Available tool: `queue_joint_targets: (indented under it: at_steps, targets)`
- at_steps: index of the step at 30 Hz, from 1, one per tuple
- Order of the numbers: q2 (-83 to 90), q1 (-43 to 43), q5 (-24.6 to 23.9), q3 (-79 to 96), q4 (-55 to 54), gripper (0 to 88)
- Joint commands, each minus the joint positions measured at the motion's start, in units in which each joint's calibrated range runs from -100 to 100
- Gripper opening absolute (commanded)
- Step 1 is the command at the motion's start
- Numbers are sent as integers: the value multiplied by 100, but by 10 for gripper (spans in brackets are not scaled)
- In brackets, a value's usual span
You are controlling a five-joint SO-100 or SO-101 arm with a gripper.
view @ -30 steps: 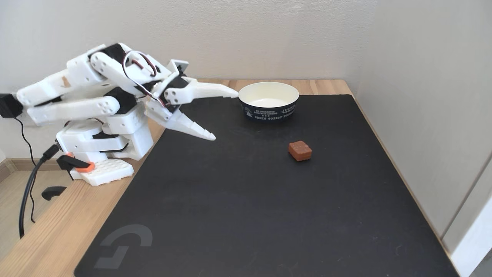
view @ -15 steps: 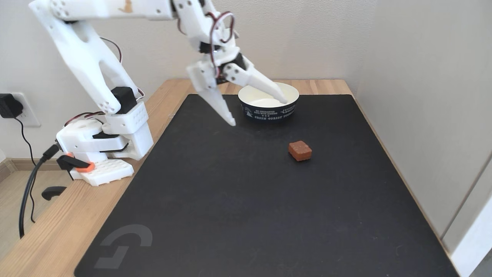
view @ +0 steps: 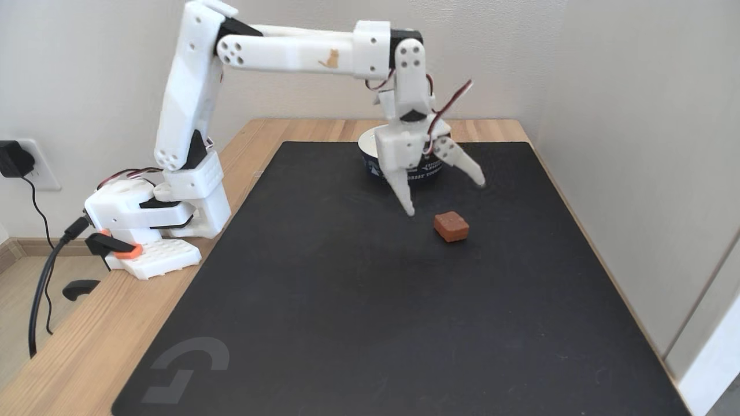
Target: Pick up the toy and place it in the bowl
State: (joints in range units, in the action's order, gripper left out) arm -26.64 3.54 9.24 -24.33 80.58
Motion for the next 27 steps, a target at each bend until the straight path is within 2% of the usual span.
queue_joint_targets:
  at_steps: [1,10,19,23,24,27]
  targets:
    - [-308,77,52,-339,-73,438]
    - [-708,19,52,-330,-759,438]
    - [-1183,2,31,-339,-878,429]
    - [-1208,2,10,-339,-903,295]
    - [-1208,-15,36,-330,-1064,205]
    - [-1266,-40,10,-321,-1267,54]
